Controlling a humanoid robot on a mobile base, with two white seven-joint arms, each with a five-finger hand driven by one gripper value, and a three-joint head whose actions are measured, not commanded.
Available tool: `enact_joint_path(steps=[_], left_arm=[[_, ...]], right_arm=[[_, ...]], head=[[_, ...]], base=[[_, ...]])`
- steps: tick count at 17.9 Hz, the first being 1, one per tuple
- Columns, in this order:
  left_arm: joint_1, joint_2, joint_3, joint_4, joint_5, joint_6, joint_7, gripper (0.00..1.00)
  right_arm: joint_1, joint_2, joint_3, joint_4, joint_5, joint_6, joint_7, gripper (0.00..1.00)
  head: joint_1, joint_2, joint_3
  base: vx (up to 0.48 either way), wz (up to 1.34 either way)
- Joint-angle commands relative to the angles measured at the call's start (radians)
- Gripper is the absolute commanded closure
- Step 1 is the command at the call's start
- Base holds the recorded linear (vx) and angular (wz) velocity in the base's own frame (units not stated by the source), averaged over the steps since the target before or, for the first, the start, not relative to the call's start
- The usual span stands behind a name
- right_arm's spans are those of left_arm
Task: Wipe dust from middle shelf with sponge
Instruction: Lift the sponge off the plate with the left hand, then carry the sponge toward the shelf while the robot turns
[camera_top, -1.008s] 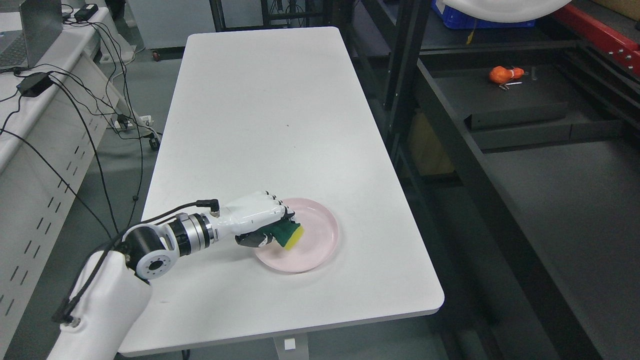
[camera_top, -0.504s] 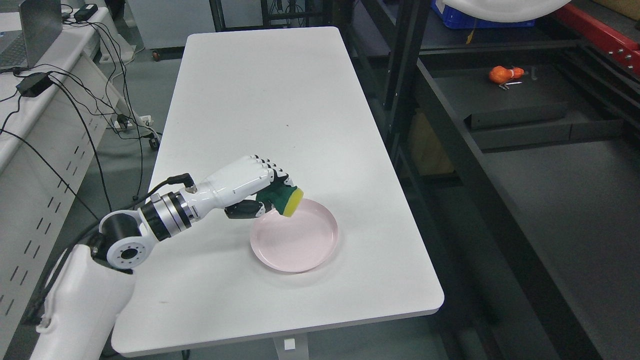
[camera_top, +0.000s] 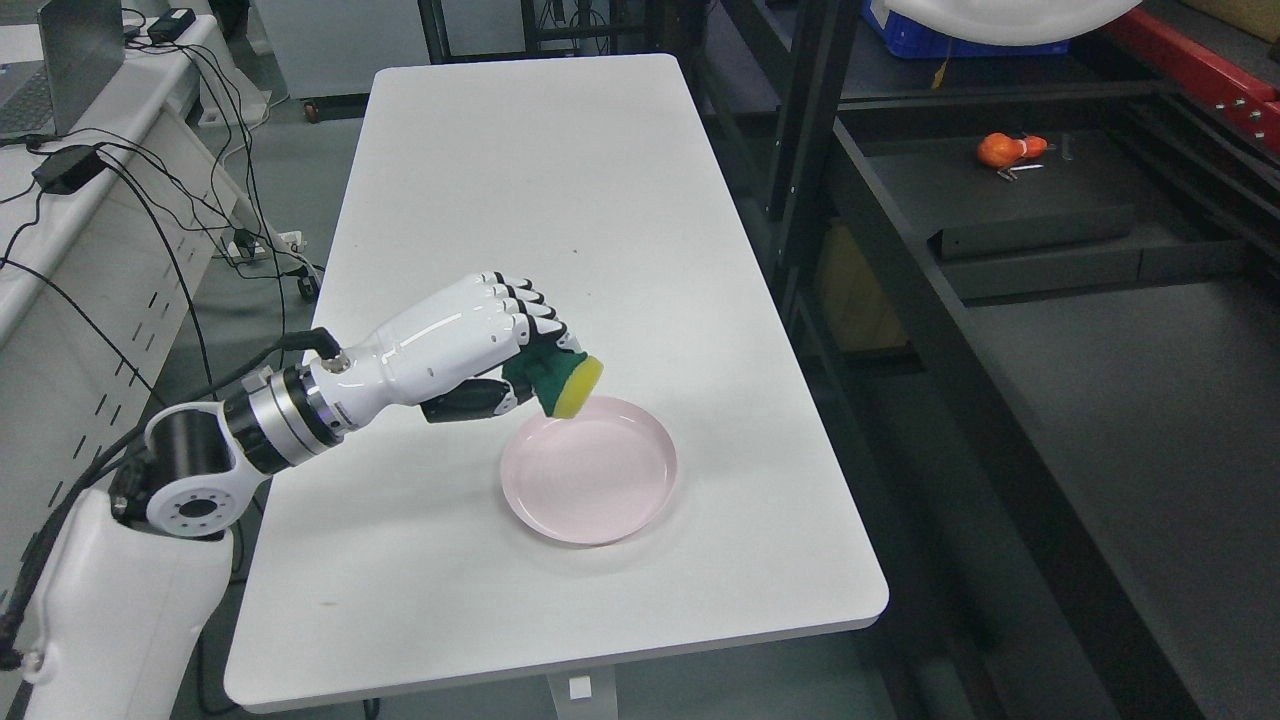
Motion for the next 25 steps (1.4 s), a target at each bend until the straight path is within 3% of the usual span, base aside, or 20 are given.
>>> enact_joint_path(steps=[1, 17, 25], left_arm=[[0.045, 0.027, 0.109, -0.099, 0.017, -0.001, 0.004, 1.00], [0.010, 0.010, 0.119, -0.100, 0.046, -0.001, 0.011, 1.00], [0.030, 0.016, 0.188, -0.089, 0.063, -0.001, 0.009, 1.00]], right_arm=[[0.000, -0.017, 0.000, -0.017, 0.000, 0.072, 0.000, 0.00], [0.000, -0.017, 0.000, -0.017, 0.000, 0.072, 0.000, 0.00], [0.000, -0.017, 0.000, -0.017, 0.000, 0.072, 0.000, 0.00]], head=[[0.0000, 0.000, 0.000], [0.0000, 0.000, 0.000], [0.0000, 0.000, 0.000]], base=[[0.000, 0.00], [-0.097, -0.18], [-0.206, -0.07]])
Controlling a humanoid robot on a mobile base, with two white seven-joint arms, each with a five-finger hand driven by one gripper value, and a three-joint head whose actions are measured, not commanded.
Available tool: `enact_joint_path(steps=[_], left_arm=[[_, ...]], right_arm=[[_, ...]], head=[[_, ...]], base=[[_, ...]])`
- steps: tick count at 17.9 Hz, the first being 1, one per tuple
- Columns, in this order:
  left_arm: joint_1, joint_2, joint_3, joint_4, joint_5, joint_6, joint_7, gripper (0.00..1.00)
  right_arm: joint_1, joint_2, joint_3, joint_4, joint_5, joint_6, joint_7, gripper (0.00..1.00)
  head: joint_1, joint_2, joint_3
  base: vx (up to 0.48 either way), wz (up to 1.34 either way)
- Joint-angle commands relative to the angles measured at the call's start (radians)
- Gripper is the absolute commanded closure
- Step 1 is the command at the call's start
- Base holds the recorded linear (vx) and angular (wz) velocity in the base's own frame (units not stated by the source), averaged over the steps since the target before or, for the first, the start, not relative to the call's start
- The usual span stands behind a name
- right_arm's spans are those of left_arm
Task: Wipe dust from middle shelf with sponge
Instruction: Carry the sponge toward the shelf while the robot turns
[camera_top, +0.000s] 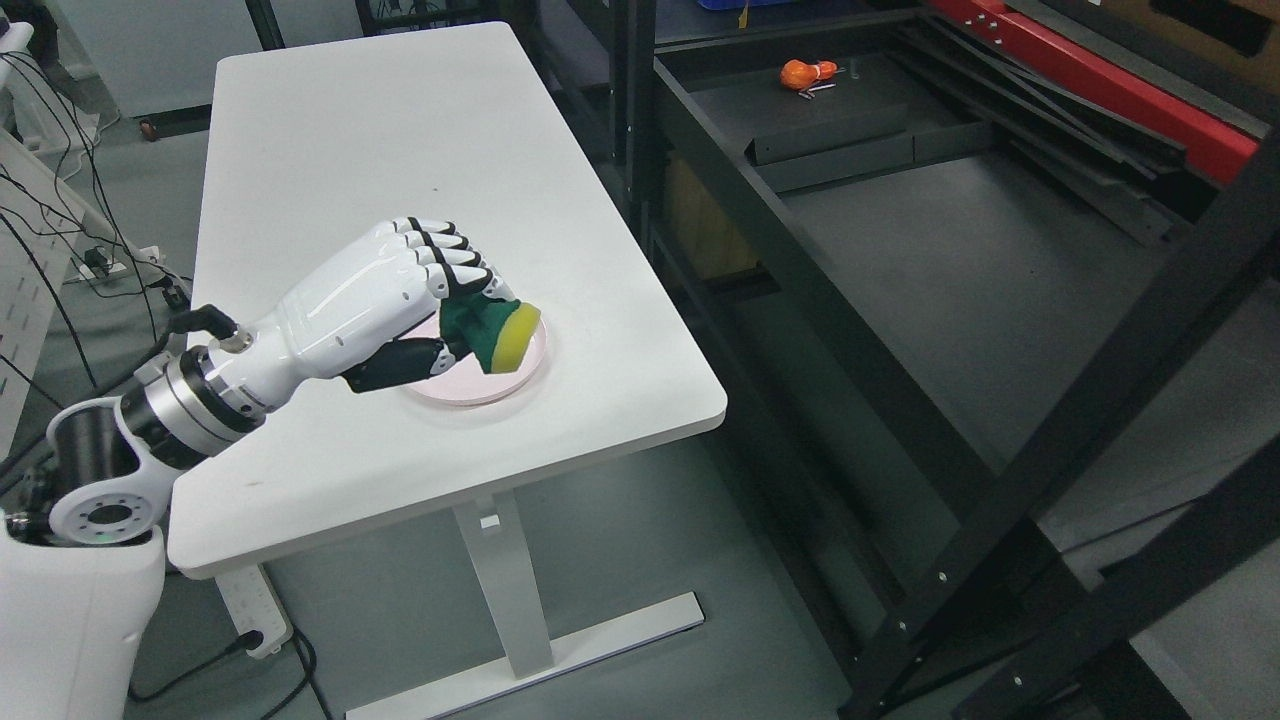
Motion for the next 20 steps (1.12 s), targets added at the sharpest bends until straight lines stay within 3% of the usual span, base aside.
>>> enact_joint_path(steps=[1, 13, 20], left_arm=[[0.008, -0.007, 0.055, 0.001, 0.007, -0.001, -0.003, 1.00], [-0.004, 0.003, 0.035, -0.003, 0.006, -0.001, -0.006, 1.00], [-0.216, -0.015, -0.124, 0.000, 0.004, -0.001, -0.010, 1.00]], right_arm=[[0.000, -0.017, 0.000, -0.017, 0.000, 0.072, 0.000, 0.00], [0.000, -0.017, 0.000, -0.017, 0.000, 0.072, 0.000, 0.00], [0.000, -0.017, 0.000, -0.017, 0.000, 0.072, 0.000, 0.00]], head=[[0.0000, 0.000, 0.000], [0.0000, 0.000, 0.000], [0.0000, 0.000, 0.000]], base=[[-0.301, -0.11], [-0.300, -0.37], [-0.212, -0.85]])
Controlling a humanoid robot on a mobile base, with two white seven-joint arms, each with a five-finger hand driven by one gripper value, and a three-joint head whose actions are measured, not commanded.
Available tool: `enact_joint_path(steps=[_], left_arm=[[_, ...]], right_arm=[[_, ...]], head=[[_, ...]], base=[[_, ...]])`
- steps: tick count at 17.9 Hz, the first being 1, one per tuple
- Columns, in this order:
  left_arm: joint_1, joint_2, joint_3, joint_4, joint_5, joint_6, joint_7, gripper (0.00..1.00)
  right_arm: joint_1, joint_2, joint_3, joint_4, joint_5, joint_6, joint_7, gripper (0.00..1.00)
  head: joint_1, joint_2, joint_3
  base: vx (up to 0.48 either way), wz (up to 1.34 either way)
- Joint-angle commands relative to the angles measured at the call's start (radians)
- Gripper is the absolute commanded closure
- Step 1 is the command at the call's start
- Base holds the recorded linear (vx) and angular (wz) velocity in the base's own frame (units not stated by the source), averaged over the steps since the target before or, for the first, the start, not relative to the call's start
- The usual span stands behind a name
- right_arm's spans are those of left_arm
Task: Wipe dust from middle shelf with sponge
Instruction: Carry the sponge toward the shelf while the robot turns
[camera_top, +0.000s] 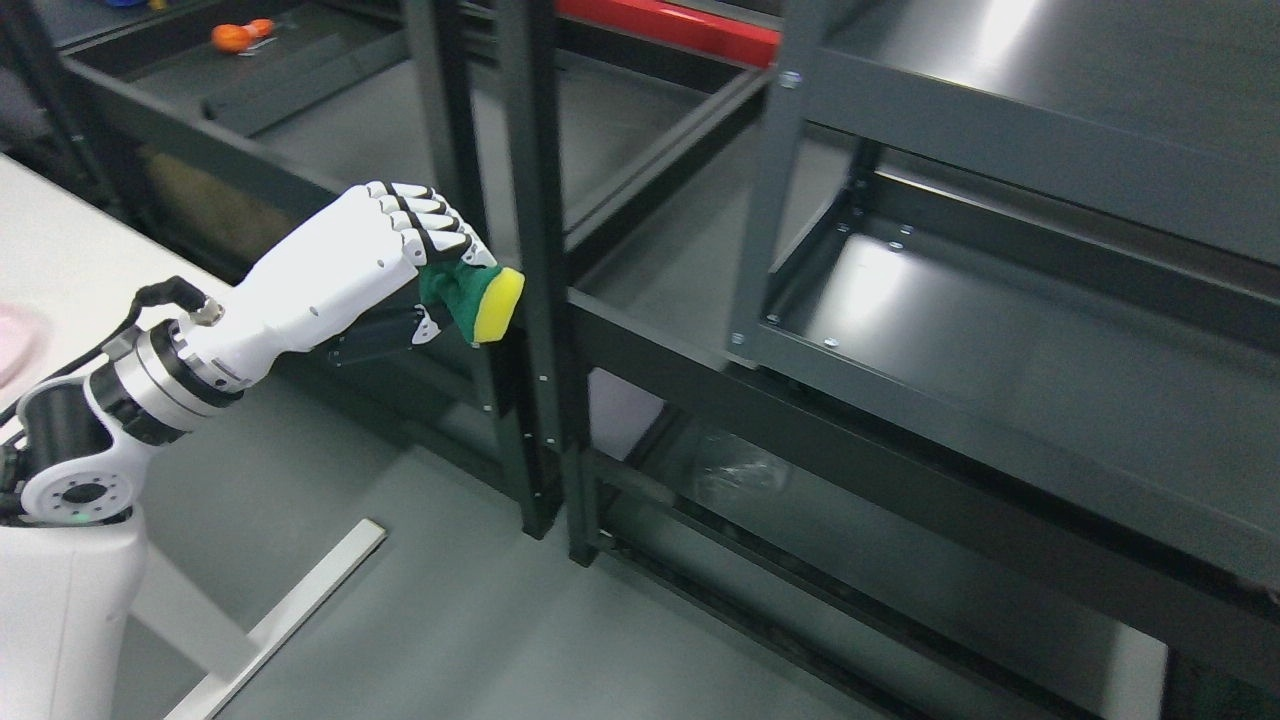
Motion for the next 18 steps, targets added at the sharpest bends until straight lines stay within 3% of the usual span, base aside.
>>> enact_joint_path(steps=[1, 4, 9, 13, 18], left_arm=[[-0.170, -0.032, -0.161, 0.002, -0.001, -0.001, -0.004, 1.00], [-0.301, -0.135, -0.292, 0.021, -0.007, -0.001, -0.009, 1.00], [-0.531, -0.322, -0.379, 0.164, -0.115, -0.001, -0.024, 1.00], [-0.650, -0.322, -0.465, 0.291, -0.211, -0.001, -0.021, 1.00], [-0.694, -0.322, -0.580, 0.402, -0.245, -0.001, -0.010, 1.00]], right_arm=[[0.000, -0.017, 0.000, -0.017, 0.000, 0.072, 0.000, 0.00], [0.000, -0.017, 0.000, -0.017, 0.000, 0.072, 0.000, 0.00], [0.000, -0.017, 0.000, -0.017, 0.000, 0.072, 0.000, 0.00], [0.000, -0.017, 0.000, -0.017, 0.000, 0.072, 0.000, 0.00], [0.000, -0.017, 0.000, -0.017, 0.000, 0.072, 0.000, 0.00]], head=[[0.0000, 0.000, 0.000], [0.0000, 0.000, 0.000], [0.0000, 0.000, 0.000], [0.0000, 0.000, 0.000], [0.0000, 0.000, 0.000]], base=[[-0.144, -0.99], [-0.111, -0.95], [-0.047, -0.72], [0.024, -0.30], [0.017, -0.07]])
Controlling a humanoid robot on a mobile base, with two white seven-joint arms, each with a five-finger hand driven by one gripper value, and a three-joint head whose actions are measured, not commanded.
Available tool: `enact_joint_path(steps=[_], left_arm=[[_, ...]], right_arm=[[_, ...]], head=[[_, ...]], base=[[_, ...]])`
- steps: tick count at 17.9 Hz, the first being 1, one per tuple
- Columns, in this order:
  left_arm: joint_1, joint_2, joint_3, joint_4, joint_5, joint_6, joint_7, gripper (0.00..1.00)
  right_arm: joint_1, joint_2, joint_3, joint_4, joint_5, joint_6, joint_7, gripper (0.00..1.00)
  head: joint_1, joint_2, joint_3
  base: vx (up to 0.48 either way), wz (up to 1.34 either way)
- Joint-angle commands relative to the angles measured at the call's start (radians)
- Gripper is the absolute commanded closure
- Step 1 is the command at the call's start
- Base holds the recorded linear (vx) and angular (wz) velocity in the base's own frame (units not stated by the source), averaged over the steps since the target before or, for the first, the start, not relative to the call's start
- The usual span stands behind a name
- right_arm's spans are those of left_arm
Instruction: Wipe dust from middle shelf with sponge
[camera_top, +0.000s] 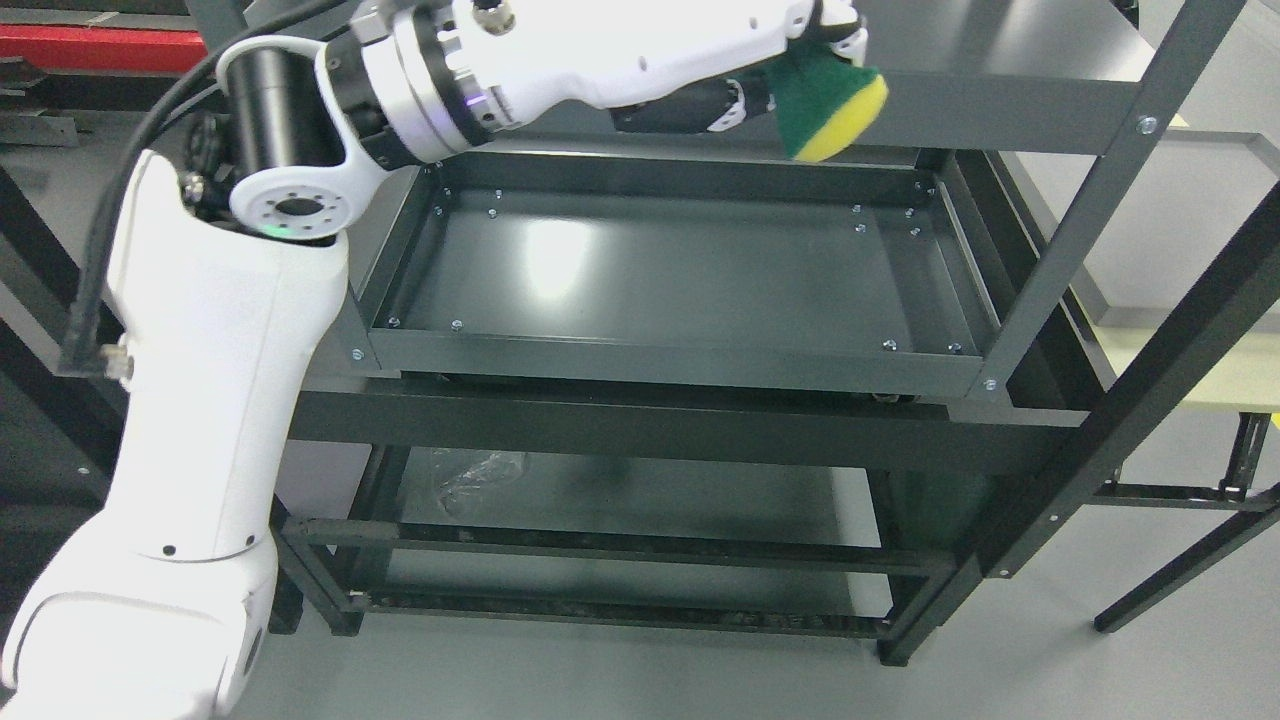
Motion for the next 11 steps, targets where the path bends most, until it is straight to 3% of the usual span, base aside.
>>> enact_joint_path(steps=[1, 11], left_arm=[[-0.111, -0.079, -0.234, 0.248, -0.071, 0.000, 0.009, 1.00], [-0.157, -0.079, -0.228, 0.377, -0.253, 0.004, 0.054, 1.00]], right_arm=[[0.001, -0.017, 0.000, -0.017, 0.000, 0.072, -0.002, 0.00], [0.001, -0.017, 0.000, -0.017, 0.000, 0.072, -0.002, 0.00]], head=[[0.0000, 0.000, 0.000], [0.0000, 0.000, 0.000]], base=[[0.016, -0.01], [0.011, -0.01]])
